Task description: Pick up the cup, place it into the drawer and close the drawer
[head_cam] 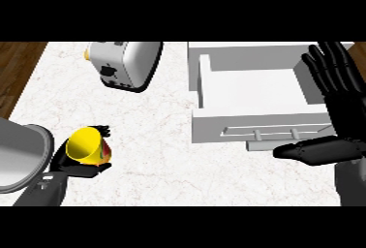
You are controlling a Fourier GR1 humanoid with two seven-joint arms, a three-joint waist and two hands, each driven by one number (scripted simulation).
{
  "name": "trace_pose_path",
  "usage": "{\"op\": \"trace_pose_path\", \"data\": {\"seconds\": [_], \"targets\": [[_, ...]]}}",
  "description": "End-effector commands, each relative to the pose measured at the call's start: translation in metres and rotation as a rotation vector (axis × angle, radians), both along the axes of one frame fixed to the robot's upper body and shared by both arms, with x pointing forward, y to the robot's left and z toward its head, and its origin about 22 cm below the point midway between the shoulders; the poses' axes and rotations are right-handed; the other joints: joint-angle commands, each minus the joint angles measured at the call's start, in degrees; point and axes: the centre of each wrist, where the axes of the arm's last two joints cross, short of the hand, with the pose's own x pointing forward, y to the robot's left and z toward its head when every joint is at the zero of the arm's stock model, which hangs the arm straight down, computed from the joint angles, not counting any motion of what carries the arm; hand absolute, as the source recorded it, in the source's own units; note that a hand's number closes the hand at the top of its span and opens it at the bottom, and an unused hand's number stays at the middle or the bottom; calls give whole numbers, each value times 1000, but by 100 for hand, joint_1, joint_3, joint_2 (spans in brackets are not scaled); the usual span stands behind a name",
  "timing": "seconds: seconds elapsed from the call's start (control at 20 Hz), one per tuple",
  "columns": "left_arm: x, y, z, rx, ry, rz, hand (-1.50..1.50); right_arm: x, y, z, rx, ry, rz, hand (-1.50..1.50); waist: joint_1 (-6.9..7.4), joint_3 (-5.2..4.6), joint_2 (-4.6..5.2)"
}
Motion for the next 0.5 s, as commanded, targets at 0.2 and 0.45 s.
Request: {"op": "trace_pose_path", "data": {"seconds": [0.2, 0.45], "targets": [[6, 1, 7, 46, -356, 82, 150, 5, -2, -2, -28, -10, -15, -150, 79, 2, 20], [10, -26, -1, -11, -408, 340, 150, 1, -25, -1, -8, 12, -17, -150, 90, 18, -20]]}}
